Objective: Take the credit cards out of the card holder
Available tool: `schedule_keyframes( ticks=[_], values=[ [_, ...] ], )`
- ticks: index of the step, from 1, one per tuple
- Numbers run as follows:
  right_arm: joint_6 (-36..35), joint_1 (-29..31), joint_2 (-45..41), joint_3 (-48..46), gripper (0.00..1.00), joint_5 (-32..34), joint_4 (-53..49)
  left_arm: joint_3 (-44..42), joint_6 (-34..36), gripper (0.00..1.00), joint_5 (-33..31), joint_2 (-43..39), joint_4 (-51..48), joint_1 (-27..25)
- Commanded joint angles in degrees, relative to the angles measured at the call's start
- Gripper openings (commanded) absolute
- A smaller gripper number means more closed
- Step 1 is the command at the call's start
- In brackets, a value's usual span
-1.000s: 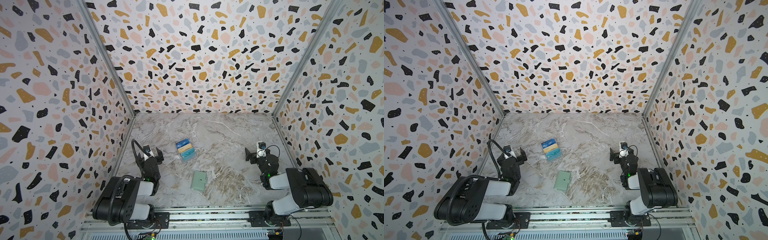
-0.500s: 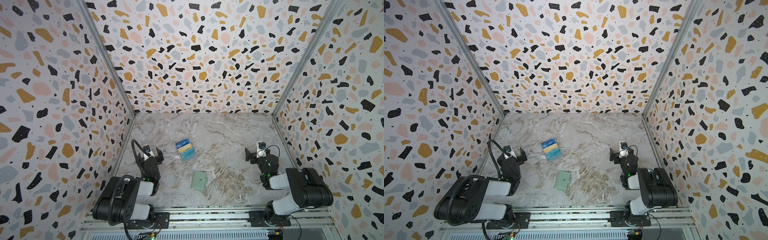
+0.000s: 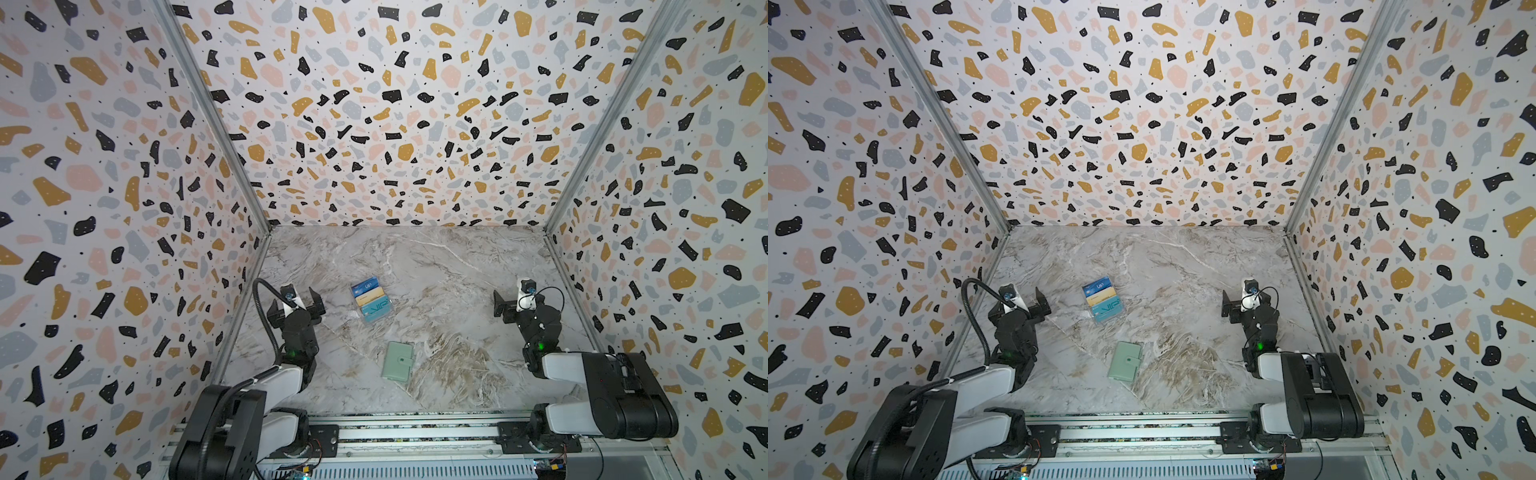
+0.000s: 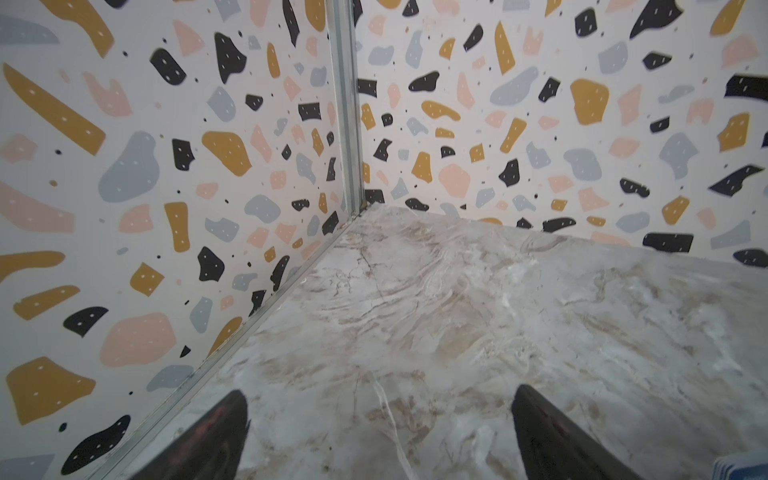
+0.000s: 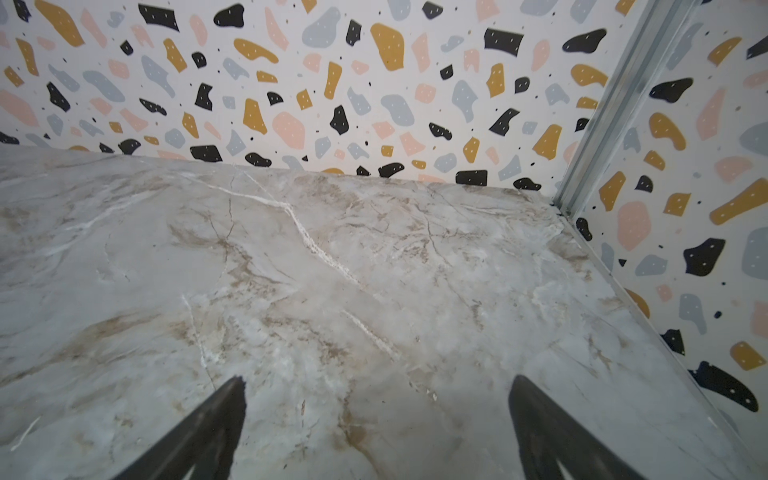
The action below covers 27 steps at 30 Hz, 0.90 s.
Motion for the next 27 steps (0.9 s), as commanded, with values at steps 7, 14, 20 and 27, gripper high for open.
schedule_keyframes(
  ticks=[7,14,20,27],
  values=[
    [9.4,3.7,-8.4,15.6,0.99,6.0,-35.8,13.0,-13.3,1.00,5.1,-11.4,-38.6,-0.2],
    [12.2,8.9,-9.9,24.0,1.00,1.0,-52.8,20.5,-16.7,0.99,26.0,-14.1,-55.0,-0.2],
    [14.2,12.6,-10.0,28.5,0.91,-6.5,-62.6,21.6,-18.2,0.98,40.6,-13.8,-61.0,-0.2],
    [14.7,16.9,-6.3,33.2,0.83,-15.2,-71.3,20.5,-18.0,0.92,48.0,-12.4,-66.4,-3.1]
  ],
)
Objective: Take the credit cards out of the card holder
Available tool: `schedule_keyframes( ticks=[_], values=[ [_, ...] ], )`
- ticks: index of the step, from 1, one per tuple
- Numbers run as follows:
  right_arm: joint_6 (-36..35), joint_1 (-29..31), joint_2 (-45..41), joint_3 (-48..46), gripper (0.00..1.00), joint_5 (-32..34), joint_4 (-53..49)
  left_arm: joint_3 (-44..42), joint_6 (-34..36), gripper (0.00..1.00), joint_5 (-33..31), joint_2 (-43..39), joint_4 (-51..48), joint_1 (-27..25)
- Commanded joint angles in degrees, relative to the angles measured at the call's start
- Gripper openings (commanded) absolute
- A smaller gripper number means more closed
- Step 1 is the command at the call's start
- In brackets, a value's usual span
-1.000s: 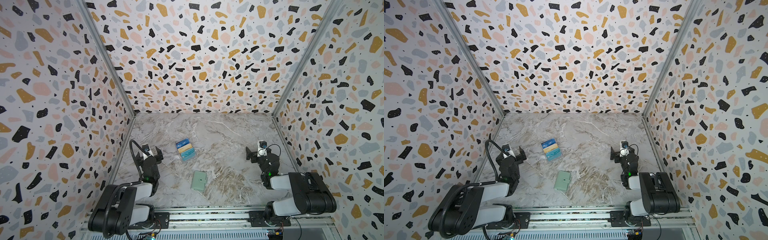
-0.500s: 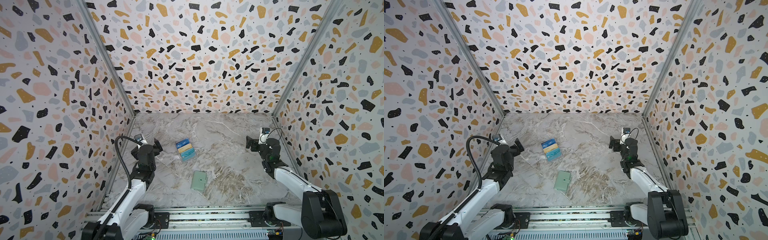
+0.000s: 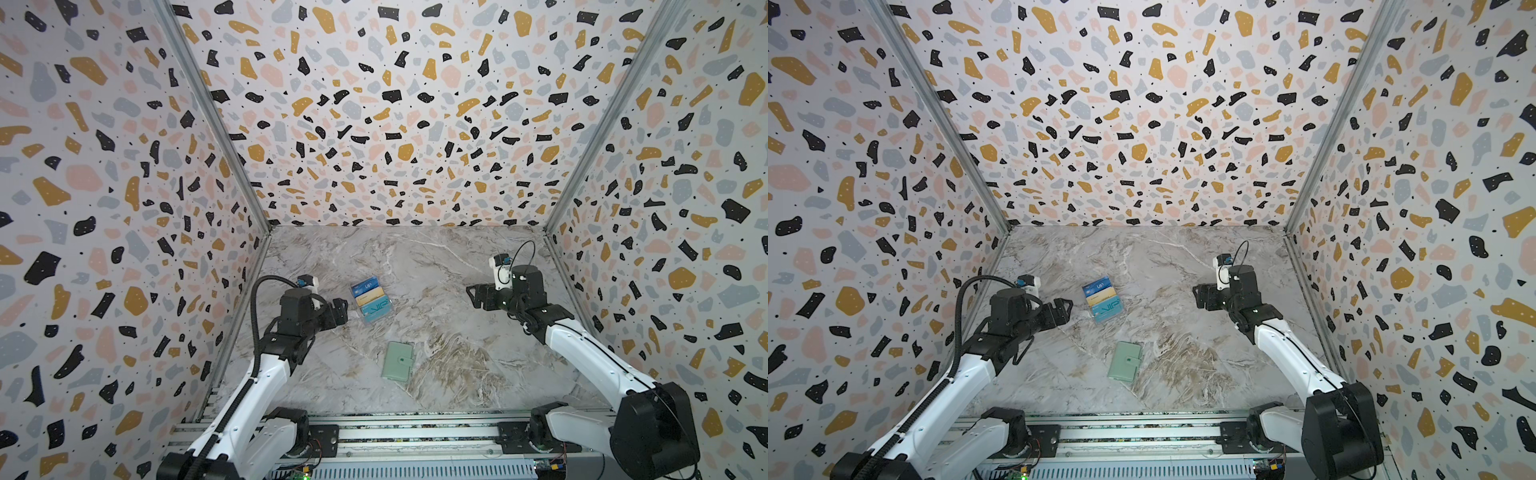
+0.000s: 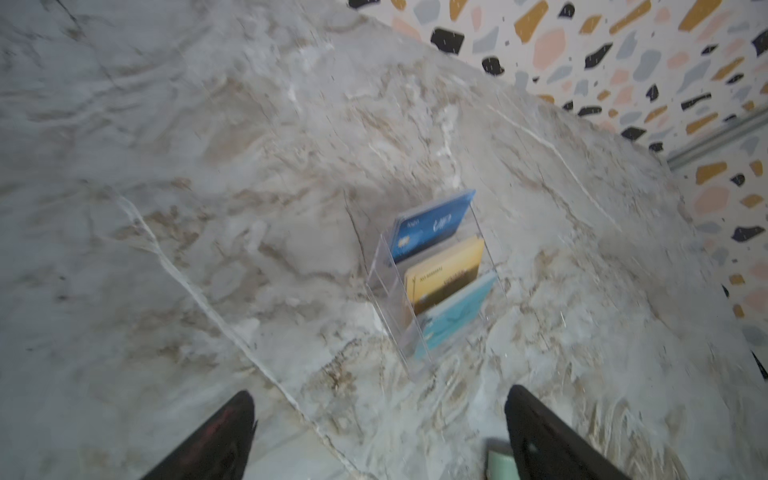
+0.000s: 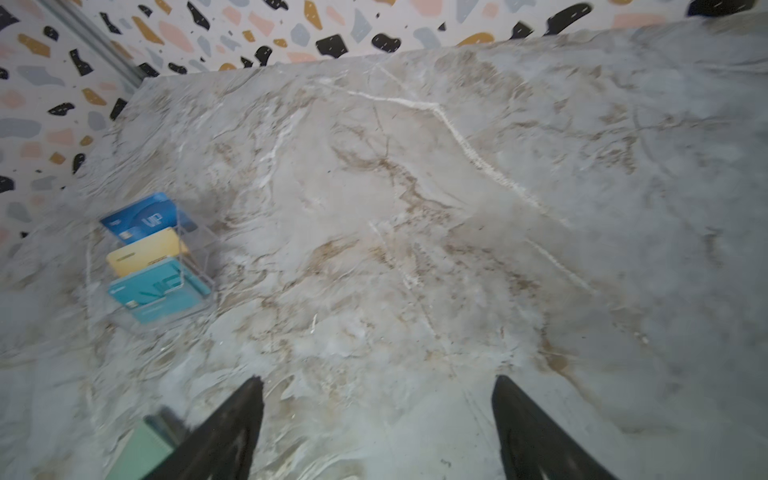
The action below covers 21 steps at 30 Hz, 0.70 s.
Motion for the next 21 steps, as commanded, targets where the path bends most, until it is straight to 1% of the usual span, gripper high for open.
schedule_keyframes(
  ticks=[1,5,7,10,14,17,21],
  values=[
    [0.8,3.1,2.2,2.6,0.81,-6.6,-7.1,-0.4,-1.4,0.91,7.4,-0.6,-2.2,-1.8],
    [1.3,8.4,5.7,2.8,0.75,-10.7,-7.4,-3.9,-4.7,0.87,11.0,-1.5,1.2,-4.6],
    [1.6,11.2,8.1,3.1,0.71,-12.7,-7.2,-5.6,-6.6,0.82,11.9,-1.3,3.1,-6.0],
    [2.8,14.9,10.8,3.0,0.66,-13.4,-6.0,-8.2,-9.8,0.76,13.6,-1.0,6.6,-8.1],
    [5.8,18.3,13.4,2.3,0.60,-14.6,-3.4,-9.5,-10.8,0.72,12.6,-0.3,7.5,-11.2],
    [7.6,20.4,14.8,1.6,0.58,-15.0,-2.0,-10.9,-11.4,0.69,12.6,0.9,8.6,-13.0],
    [7.5,22.0,16.2,0.8,0.56,-16.3,-2.4,-13.1,-12.7,0.62,16.0,4.1,12.1,-15.3]
  ],
)
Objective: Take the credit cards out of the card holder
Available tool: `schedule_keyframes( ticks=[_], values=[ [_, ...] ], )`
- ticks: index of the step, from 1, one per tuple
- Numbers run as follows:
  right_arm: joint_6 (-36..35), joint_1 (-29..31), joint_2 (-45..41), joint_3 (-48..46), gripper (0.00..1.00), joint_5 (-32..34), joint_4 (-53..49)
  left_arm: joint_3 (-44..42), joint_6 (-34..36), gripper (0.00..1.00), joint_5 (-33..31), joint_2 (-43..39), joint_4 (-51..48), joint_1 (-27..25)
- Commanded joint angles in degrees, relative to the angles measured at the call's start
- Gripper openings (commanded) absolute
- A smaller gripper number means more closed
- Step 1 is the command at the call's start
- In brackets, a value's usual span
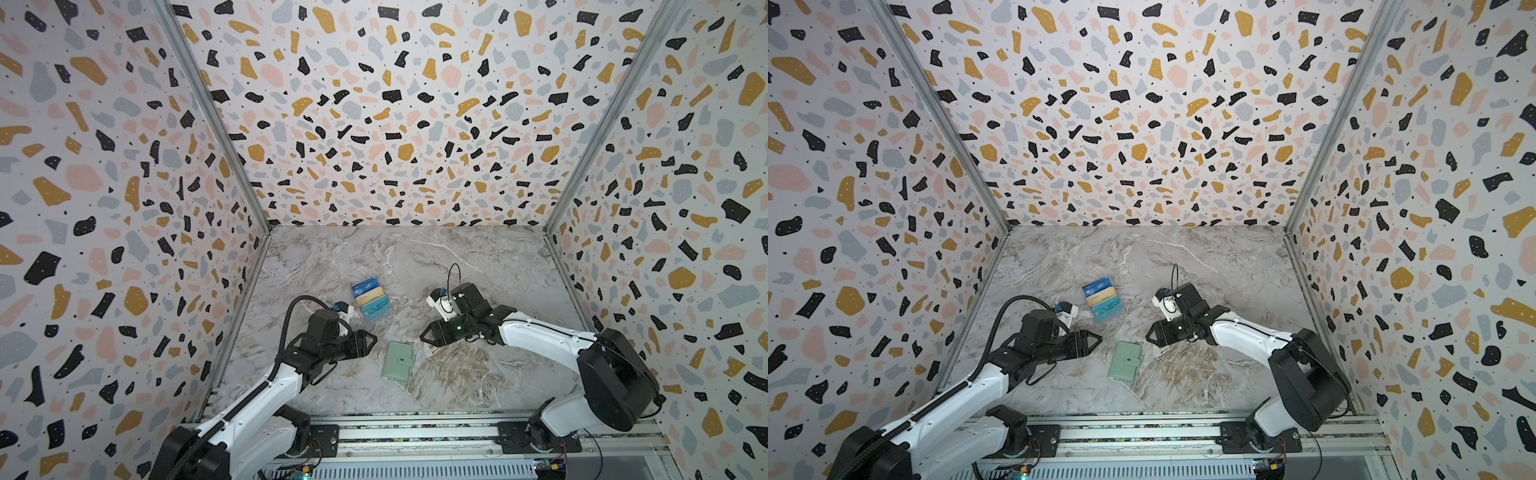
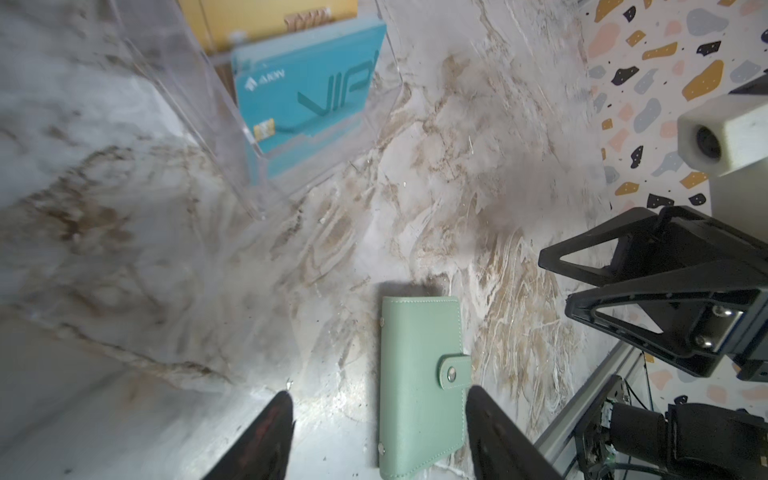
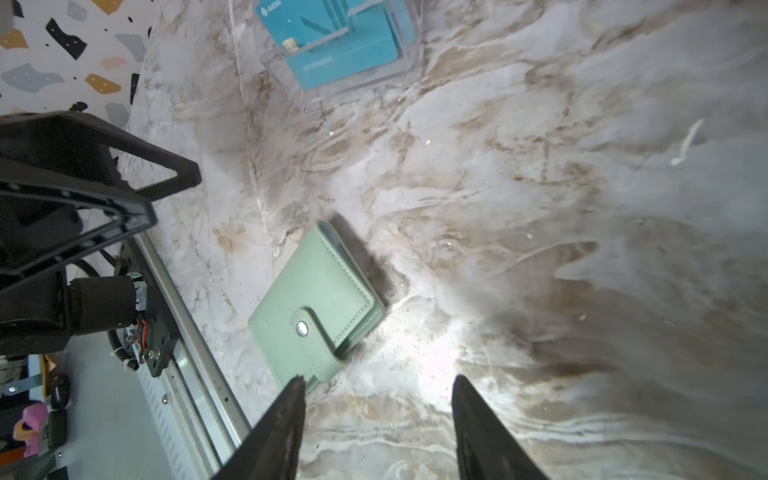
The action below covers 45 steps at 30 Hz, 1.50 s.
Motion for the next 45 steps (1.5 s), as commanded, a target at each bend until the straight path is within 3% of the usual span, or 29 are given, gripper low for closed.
schedule_keyframes(
  ticks=[1,6,20,28,45],
  values=[
    [0.7,1.0,0.5,-0.7,0.56,-2.3,-0.2,-1.5,-1.8,0.61,3.7,2.5,4.0,-2.1],
    [0.6,2.2,2.4,-2.1,0.49,-4.2,-0.6,-3.5,-3.0,0.60,3.5,3.7,6.3,-5.1],
    [5.2,5.5,7.0,-4.8,0.41,-7.0,6.9,-9.8,-7.9,0.59,3.0,9.0,18.4,-9.8],
    [7.3,5.8,8.6,-5.4,0.34,-8.1,10.7,-10.3,-9.7,0.58,5.9,15.1,25.7,-11.9],
    [10.3,5.8,12.0,-8.4,0.19,-9.3,16.4,-11.7,-16.3,0.57,8.7,18.8,38.0,-12.6]
  ],
)
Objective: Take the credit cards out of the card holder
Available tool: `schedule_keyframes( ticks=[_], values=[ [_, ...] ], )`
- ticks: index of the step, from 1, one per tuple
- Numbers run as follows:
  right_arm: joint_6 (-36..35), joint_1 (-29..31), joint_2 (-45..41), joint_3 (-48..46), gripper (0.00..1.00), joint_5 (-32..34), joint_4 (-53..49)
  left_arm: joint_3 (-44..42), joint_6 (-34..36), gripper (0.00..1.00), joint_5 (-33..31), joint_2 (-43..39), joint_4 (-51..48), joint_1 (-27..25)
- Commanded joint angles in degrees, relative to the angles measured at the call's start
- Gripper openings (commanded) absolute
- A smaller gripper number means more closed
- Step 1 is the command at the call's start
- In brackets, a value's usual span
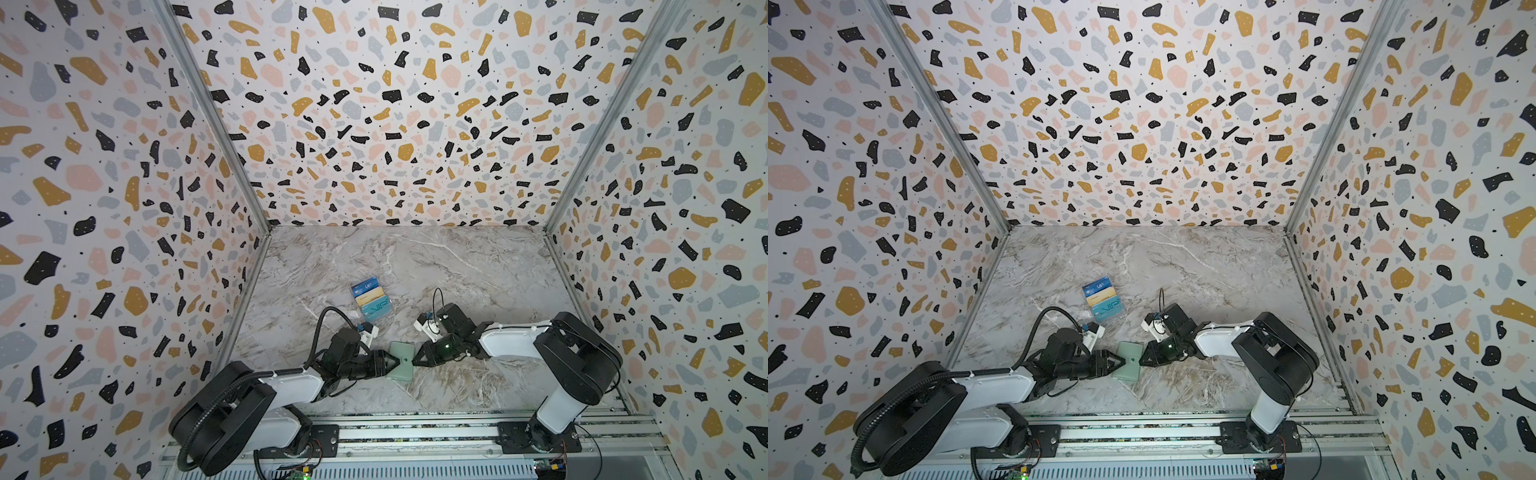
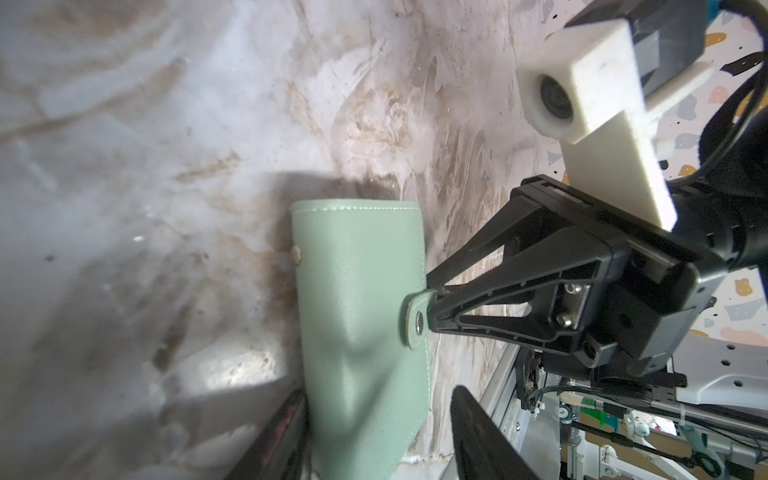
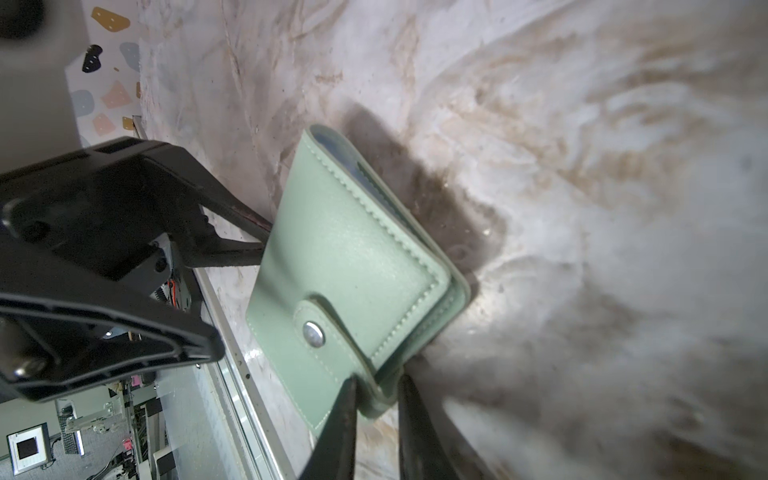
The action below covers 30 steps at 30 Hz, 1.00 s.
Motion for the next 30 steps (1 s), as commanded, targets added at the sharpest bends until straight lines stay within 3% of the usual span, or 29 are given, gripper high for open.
schedule_keyframes(
  ticks=[1,7,17,24,30],
  values=[
    [1.0,0.2,1.3,-1.5,0.18,-0.7,1.6,-1.2,-3.6,0.57,1.8,1.1,5.1,-0.5],
    [1.8,0.3,1.2,-3.4,0.17,-1.3,5.4,-2.6,-10.0,0.56,5.3,1.0,16.4,-0.5],
    [2.3,-0.1,0.1,-4.4,0.16,-1.0,9.5,-1.4,-7.4,0.44,3.3,0.6,9.9,-0.5],
    [1.7,-0.5,-1.5,-4.8,0.16,-0.3,10.4,-1.3,-7.0,0.40,3.8,3.6,11.5,-0.5],
    [1.4,-0.6,-2.0,-4.5,0.16,0.0,10.3,-0.4,-6.4,0.30,3.8,5.7,12.3,-0.5]
  ],
)
